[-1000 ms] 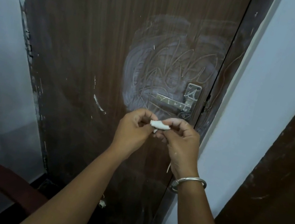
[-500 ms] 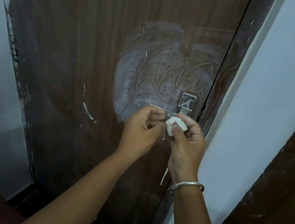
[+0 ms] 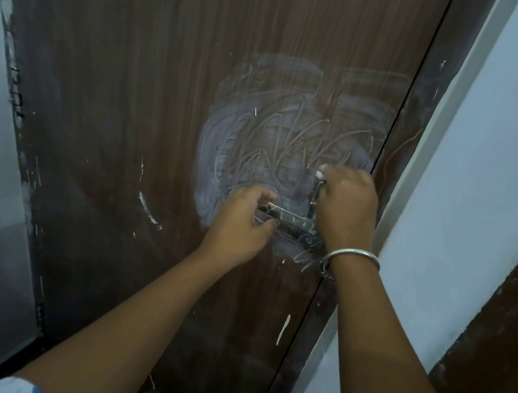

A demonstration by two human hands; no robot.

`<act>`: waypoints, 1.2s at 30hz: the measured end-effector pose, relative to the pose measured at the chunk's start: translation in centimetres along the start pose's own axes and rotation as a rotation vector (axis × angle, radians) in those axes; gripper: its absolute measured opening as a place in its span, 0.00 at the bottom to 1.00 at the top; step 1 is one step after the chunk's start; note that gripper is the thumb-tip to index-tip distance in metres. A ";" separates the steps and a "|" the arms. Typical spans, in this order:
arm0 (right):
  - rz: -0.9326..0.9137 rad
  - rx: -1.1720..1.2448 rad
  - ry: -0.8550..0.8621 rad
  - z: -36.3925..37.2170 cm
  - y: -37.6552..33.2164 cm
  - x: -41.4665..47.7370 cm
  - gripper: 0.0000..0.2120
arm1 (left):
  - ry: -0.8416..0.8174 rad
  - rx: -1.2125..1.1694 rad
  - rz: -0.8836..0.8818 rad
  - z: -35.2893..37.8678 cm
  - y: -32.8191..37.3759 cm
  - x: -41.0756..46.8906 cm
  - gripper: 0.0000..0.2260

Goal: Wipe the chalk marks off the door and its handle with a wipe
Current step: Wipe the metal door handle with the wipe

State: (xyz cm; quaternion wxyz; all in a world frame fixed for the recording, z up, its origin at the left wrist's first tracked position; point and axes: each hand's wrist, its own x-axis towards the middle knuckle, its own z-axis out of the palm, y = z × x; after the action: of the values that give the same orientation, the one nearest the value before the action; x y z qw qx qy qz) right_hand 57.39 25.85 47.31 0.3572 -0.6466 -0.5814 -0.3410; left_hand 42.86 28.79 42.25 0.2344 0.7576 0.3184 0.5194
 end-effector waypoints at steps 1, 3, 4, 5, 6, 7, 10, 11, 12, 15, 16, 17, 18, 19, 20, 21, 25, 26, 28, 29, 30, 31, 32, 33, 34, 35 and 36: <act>-0.044 -0.063 -0.042 0.3 -0.1 0.3 0.10 | -0.006 0.036 0.008 -0.2 -0.1 0.3 0.14; -0.095 -0.165 -0.108 0.8 -0.4 0.7 0.08 | -0.029 0.105 0.015 -0.4 -0.2 1.0 0.15; -0.110 -0.196 -0.135 1.0 -0.5 0.9 0.09 | -0.044 0.132 0.021 -0.5 -0.3 1.2 0.15; -0.119 -0.221 -0.167 1.1 -0.7 0.9 0.10 | -0.057 0.153 0.027 -0.4 -0.3 1.4 0.16; -0.122 -0.238 -0.194 1.3 -0.8 1.1 0.12 | -0.065 0.165 0.029 -0.4 -0.4 1.5 0.17; -0.119 -0.247 -0.211 1.3 -0.9 1.3 0.13 | -0.068 0.172 0.031 -0.3 -0.4 1.4 0.17; -0.032 -0.255 -0.214 1.3 -0.6 1.3 0.12 | -0.070 0.180 0.039 -0.1 -0.6 1.3 0.17; 0.014 -0.253 -0.193 1.1 -0.3 1.2 0.11 | -0.067 0.178 0.040 -0.1 -0.7 1.2 0.17; 0.054 -0.249 -0.173 1.0 -0.1 1.0 0.11 | -0.062 0.178 0.041 -0.2 -0.9 1.1 0.16; 0.086 -0.219 -0.183 1.0 -0.3 0.9 0.11 | -0.054 0.185 0.040 -0.5 -1.3 1.0 0.17; 0.067 -0.229 -0.187 1.1 -0.6 0.9 0.10 | -0.055 0.185 0.037 -0.5 -1.5 1.0 0.18; 0.044 -0.254 -0.186 1.3 -0.9 1.0 0.09 | -0.056 0.186 0.035 -0.6 -1.5 1.0 0.18; 0.019 -0.259 -0.159 1.3 -1.2 1.2 0.08 | -0.055 0.190 0.035 -0.6 -1.5 1.1 0.18; -0.016 -0.259 -0.149 1.4 -1.3 1.4 0.08 | -0.054 0.196 0.038 -0.5 -1.5 1.1 0.18; -0.053 -0.268 -0.175 1.7 -1.2 1.4 0.09 | -0.054 0.201 0.042 -0.4 -1.4 1.1 0.18; -0.082 -0.266 -0.218 1.9 -1.0 1.4 0.11 | -0.056 0.204 0.045 -0.3 -1.2 1.2 0.18; -0.068 -0.274 -0.245 1.6 -0.1 1.5 0.12 | -0.087 0.194 0.057 0.1 -0.9 0.8 0.16; -0.030 -0.262 -0.246 1.5 0.2 1.5 0.12 | -0.094 0.187 0.067 0.0 -0.9 0.7 0.15; 0.027 -0.273 -0.210 1.2 0.3 1.2 0.11 | -0.097 0.179 0.074 -0.3 -1.0 0.6 0.14; 0.055 -0.290 -0.187 1.0 0.1 1.1 0.10 | -0.096 0.185 0.065 -0.5 -1.1 0.5 0.13; 0.075 -0.279 -0.164 0.9 -0.3 1.2 0.10 | -0.095 0.196 0.051 -0.6 -1.3 0.5 0.13; 0.063 -0.280 -0.149 0.9 -0.6 1.3 0.10 | -0.093 0.208 0.039 -0.7 -1.4 0.5 0.13; 0.026 -0.305 -0.176 1.3 -0.8 1.3 0.10 | -0.089 0.215 0.030 -0.7 -1.4 0.5 0.14; -0.022 -0.276 -0.233 1.6 -1.0 1.4 0.11 | -0.085 0.219 0.024 -0.7 -1.4 0.5 0.15; -0.058 -0.239 -0.277 2.0 -1.1 1.4 0.11 | -0.084 0.225 0.022 -0.6 -1.3 0.5 0.15; -0.078 -0.213 -0.291 2.1 -1.3 1.6 0.11 | -0.085 0.231 0.022 -0.5 -1.2 0.5 0.15; -0.091 -0.213 -0.288 2.2 -1.4 1.7 0.10 | -0.087 0.235 0.023 -0.3 -1.1 0.4 0.15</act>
State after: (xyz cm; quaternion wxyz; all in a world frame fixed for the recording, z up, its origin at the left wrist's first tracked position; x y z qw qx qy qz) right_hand 56.18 28.67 47.71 0.1838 -0.6958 -0.6160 -0.3203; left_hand 42.39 29.87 41.91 0.1517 0.8054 0.3578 0.4476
